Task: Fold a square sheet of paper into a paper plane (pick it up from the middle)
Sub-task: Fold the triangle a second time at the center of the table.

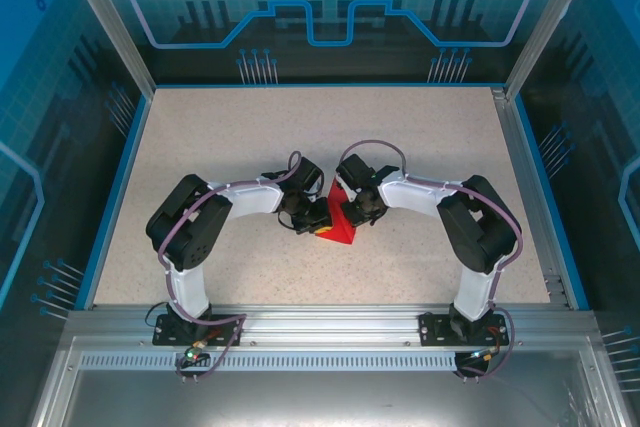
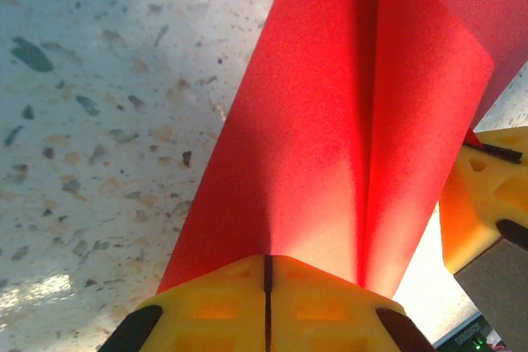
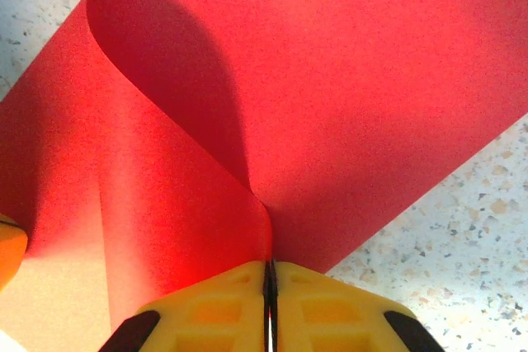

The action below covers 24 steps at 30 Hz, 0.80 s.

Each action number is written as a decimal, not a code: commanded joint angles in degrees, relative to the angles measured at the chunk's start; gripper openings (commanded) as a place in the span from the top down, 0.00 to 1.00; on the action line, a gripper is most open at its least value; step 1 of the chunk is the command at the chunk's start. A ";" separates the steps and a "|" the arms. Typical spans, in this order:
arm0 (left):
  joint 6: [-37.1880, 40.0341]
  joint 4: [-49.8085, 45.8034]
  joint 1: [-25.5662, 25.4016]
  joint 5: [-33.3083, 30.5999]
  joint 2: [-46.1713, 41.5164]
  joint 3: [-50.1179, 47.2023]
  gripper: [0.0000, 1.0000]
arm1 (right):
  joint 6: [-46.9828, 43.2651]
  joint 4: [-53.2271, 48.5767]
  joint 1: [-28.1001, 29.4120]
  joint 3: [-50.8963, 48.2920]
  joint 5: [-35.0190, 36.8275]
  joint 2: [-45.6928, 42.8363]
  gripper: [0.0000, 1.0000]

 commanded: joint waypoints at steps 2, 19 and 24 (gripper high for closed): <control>0.95 -1.32 -0.50 -0.55 0.48 1.12 0.92 | 0.46 -1.58 0.45 1.25 0.14 1.51 0.89; -12.57 25.49 3.83 9.87 -4.51 -7.55 1.00 | 0.90 0.29 -0.43 -0.61 -0.14 1.57 0.90; -14.77 30.34 3.81 11.67 -2.53 -7.48 1.00 | 0.86 0.21 -0.60 -0.70 -0.21 1.77 0.90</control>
